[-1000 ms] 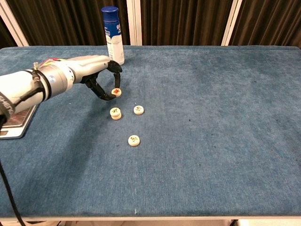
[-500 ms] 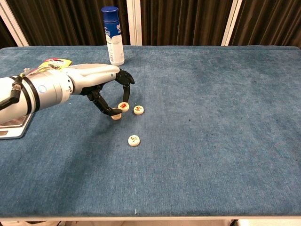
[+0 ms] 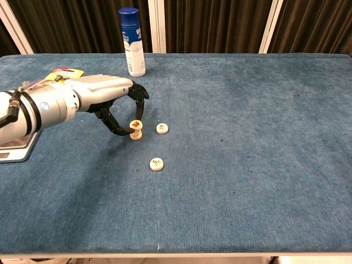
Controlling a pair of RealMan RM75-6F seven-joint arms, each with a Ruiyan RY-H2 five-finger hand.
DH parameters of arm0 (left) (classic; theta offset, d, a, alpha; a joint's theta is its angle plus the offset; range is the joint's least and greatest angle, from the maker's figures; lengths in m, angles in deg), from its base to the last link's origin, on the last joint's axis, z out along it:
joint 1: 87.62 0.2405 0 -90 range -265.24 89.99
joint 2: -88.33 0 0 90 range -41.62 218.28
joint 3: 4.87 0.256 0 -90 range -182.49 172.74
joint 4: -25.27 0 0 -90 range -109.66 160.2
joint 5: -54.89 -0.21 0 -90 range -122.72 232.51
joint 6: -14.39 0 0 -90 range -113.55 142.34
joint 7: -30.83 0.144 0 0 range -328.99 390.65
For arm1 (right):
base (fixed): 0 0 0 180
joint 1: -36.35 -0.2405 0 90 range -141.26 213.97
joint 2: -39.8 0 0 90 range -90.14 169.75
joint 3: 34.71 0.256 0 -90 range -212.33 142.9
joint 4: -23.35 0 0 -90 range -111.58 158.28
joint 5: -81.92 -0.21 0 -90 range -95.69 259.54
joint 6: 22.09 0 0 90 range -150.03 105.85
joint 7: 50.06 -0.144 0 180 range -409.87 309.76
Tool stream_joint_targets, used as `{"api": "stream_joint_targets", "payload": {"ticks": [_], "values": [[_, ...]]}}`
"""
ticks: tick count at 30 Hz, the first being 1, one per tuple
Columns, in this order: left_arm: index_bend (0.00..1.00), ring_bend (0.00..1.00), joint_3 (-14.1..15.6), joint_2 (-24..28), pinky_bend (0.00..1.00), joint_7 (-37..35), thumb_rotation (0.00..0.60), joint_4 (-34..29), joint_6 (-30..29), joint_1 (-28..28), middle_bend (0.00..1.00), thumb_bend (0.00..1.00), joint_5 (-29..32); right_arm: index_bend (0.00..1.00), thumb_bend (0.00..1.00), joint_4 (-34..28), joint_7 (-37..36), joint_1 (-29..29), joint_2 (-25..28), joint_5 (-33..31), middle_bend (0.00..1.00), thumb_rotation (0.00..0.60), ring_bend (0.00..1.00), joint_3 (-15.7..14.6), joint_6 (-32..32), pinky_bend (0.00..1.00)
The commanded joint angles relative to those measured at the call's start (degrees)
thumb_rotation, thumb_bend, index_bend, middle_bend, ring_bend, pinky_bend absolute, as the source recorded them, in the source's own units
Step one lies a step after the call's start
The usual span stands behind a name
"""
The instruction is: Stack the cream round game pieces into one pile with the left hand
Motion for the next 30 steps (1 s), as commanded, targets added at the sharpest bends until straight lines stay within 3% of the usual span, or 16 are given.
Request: {"api": "stream_joint_targets", "payload": {"ticks": [1,30], "values": [[0.50,0.00,0.0,0.0,0.00,-0.1,0.600,0.0,0.0,0.0,0.12,0.35,0.1,0.00,0.09,-0.1,0.1,0.0,0.0,0.0,0.02,0.600,0.00,0.0,0.1,0.02],[0.47,0.00,0.4,-0.3,0.00,0.5,0.600,0.7,0.2,-0.5,0.12,0.34,0.8,0.00,0.09,-0.5,0.6,0.0,0.1,-0.2,0.02,0.600,0.00,0.0,0.0,0.02]]}}
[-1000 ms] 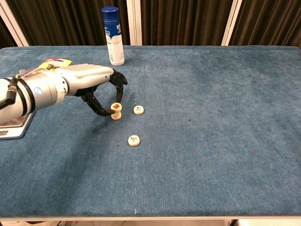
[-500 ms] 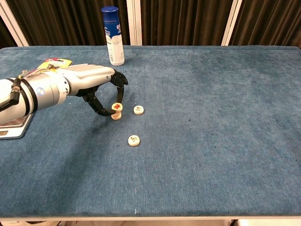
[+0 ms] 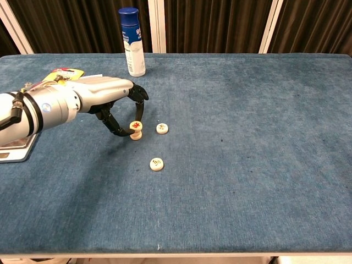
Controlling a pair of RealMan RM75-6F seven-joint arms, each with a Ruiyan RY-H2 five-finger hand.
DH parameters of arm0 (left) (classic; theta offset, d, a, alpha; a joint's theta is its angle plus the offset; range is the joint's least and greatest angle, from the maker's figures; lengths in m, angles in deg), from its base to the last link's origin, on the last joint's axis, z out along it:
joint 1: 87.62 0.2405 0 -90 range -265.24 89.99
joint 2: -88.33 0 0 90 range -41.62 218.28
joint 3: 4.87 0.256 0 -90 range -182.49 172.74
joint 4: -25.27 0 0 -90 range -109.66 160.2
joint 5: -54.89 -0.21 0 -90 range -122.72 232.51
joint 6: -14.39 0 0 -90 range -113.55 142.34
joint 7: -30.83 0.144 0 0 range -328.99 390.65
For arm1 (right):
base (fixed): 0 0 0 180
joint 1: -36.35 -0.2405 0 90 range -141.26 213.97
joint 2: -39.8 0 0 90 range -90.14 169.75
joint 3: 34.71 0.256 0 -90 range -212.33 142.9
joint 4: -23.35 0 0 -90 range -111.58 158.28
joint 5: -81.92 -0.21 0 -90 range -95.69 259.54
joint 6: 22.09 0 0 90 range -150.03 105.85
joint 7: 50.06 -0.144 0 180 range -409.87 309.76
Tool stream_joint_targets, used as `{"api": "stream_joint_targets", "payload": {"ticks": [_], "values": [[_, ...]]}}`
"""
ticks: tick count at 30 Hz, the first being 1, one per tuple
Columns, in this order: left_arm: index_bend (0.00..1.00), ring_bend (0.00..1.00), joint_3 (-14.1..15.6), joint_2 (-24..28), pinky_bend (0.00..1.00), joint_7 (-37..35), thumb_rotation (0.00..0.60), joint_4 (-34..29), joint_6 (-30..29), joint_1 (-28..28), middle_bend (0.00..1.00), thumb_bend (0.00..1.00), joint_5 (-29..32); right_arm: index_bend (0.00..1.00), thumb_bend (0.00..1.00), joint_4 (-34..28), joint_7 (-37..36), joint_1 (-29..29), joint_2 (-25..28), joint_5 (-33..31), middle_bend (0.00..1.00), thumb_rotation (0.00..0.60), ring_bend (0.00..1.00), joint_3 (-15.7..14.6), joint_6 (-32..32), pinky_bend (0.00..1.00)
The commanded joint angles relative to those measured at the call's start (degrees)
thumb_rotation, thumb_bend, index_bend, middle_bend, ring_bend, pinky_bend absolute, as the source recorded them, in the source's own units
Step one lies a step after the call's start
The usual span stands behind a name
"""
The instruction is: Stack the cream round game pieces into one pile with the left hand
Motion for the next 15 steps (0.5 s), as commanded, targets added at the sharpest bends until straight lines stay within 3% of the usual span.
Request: {"api": "stream_joint_targets", "payload": {"ticks": [1,15], "values": [[0.47,0.00,0.1,0.1,0.00,0.0,0.600,0.0,0.1,0.0,0.12,0.34,0.1,0.00,0.09,-0.1,0.0,0.0,0.0,0.0,0.02,0.600,0.00,0.0,-0.1,0.02],[0.44,0.00,0.5,0.6,0.00,-0.1,0.600,-0.3,0.3,0.1,0.11,0.34,0.2,0.00,0.09,-0.2,0.3,0.0,-0.1,0.1,0.02,0.600,0.00,0.0,-0.1,0.02]]}}
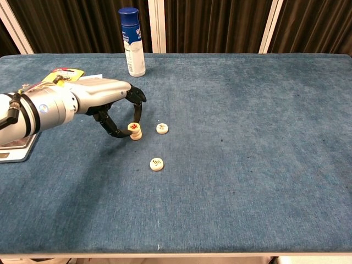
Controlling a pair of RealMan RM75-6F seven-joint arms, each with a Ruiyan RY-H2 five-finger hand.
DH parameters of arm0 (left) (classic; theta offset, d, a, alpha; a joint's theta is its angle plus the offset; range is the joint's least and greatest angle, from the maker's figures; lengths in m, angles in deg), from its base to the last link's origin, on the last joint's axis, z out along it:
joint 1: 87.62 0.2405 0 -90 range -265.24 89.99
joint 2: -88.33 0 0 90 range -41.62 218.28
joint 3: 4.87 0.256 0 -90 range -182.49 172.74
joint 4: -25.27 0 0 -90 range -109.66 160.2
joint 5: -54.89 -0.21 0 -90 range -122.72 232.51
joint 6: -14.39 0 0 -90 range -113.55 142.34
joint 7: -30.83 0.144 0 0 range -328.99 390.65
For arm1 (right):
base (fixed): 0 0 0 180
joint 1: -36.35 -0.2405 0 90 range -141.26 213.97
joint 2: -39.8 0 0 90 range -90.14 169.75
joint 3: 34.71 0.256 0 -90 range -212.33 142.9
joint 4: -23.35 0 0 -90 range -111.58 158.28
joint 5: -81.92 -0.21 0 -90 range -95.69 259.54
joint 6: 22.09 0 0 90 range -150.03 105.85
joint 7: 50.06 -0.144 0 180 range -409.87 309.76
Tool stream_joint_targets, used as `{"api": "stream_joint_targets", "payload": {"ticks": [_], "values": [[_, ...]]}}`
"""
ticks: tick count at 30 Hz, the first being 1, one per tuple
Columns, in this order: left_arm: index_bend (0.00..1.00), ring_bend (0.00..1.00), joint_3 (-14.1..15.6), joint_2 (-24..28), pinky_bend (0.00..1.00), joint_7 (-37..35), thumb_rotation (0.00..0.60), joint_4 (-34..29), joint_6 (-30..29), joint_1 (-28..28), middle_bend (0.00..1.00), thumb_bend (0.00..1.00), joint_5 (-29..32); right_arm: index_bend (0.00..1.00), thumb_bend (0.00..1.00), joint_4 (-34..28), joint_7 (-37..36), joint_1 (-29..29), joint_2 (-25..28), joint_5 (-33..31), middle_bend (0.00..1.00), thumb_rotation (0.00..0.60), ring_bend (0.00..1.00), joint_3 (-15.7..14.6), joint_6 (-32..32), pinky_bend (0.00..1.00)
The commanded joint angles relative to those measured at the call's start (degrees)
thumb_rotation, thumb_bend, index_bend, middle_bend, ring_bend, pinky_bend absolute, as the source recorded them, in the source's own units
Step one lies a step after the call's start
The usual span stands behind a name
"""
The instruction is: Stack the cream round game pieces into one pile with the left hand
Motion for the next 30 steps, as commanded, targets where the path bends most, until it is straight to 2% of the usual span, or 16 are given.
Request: {"api": "stream_joint_targets", "payload": {"ticks": [1,9,12,20,30], "values": [[0.43,0.00,0.1,0.0,0.00,0.1,0.600,0.0,-0.1,0.0,0.11,0.34,0.0,0.00,0.09,0.0,-0.1,0.0,0.0,0.0,0.02,0.600,0.00,0.0,-0.1,0.02],[0.31,0.00,-0.3,0.1,0.00,-0.2,0.600,-0.8,-0.6,-0.1,0.08,0.34,-0.8,0.00,0.09,0.1,-0.2,0.2,0.1,0.1,0.02,0.600,0.00,0.0,-0.3,0.02],[0.31,0.00,-1.3,-0.4,0.00,-0.6,0.600,-1.1,-0.4,-0.7,0.08,0.33,-0.9,0.00,0.09,0.1,-0.2,0.3,0.2,0.2,0.02,0.600,0.00,-0.1,-0.5,0.02],[0.34,0.00,-4.4,-4.1,0.00,1.5,0.594,1.9,2.4,-5.0,0.08,0.28,3.2,0.00,0.09,0.3,-0.8,0.7,0.4,0.5,0.02,0.600,0.00,-0.3,-1.0,0.02],[0.42,0.00,-4.1,-7.5,0.00,7.9,0.593,6.2,1.6,-8.3,0.08,0.27,11.2,0.00,0.09,1.1,-1.7,0.6,0.3,0.3,0.02,0.600,0.00,-0.2,-0.4,0.02]]}}
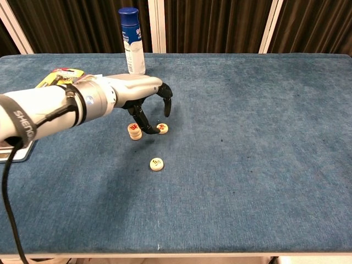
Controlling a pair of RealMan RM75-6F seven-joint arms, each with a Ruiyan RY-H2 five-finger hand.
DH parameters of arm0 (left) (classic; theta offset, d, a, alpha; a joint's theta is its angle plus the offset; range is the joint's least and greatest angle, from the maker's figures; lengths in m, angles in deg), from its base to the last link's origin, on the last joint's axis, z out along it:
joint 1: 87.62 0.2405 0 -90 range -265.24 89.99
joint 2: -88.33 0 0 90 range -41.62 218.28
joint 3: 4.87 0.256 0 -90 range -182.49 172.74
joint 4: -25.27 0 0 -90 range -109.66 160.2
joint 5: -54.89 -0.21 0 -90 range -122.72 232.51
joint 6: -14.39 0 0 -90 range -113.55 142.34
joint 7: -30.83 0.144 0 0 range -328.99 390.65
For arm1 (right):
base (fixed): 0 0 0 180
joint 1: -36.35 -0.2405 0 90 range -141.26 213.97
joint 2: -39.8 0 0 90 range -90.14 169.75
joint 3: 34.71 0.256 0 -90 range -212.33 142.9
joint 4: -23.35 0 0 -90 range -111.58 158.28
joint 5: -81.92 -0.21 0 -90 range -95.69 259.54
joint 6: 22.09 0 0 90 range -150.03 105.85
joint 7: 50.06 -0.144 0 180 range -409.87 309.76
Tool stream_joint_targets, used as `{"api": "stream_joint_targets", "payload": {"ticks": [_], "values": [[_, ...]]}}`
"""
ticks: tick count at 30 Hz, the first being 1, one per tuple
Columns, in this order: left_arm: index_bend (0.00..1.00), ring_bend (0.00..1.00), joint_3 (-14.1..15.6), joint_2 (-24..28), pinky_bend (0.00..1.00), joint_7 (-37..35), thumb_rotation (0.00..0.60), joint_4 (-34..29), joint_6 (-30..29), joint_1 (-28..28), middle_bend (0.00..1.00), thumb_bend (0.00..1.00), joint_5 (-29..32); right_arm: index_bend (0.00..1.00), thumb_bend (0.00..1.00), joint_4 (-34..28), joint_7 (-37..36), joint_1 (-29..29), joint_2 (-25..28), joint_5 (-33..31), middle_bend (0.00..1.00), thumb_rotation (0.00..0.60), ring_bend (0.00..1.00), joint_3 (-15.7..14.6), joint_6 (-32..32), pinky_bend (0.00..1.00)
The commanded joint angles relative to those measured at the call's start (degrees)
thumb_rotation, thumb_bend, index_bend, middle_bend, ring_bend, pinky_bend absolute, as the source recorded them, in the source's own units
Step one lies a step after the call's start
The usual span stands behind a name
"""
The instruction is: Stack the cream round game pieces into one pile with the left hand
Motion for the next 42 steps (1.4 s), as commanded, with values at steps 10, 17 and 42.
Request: {"api": "stream_joint_targets", "payload": {"ticks": [10,17,42], "values": [[0.43,0.00,0.8,-1.8,0.00,1.8,0.593,2.2,-0.9,-1.0,0.08,0.27,3.8,0.00,0.09,0.5,-0.4,-0.4,-0.2,-0.3,0.02,0.600,0.00,0.2,0.6,0.02],[0.45,0.00,0.9,-2.3,0.00,1.5,0.592,3.0,-0.3,-1.4,0.08,0.30,4.0,0.00,0.09,0.5,-0.4,-0.5,-0.1,-0.5,0.02,0.600,0.00,0.3,0.9,0.02],[0.51,0.00,0.2,2.0,0.00,-2.2,0.600,-5.1,-5.4,1.4,0.10,0.36,-0.6,0.00,0.09,0.5,-0.3,-0.9,-0.3,-0.9,0.02,0.600,0.00,0.5,1.4,0.02]]}}
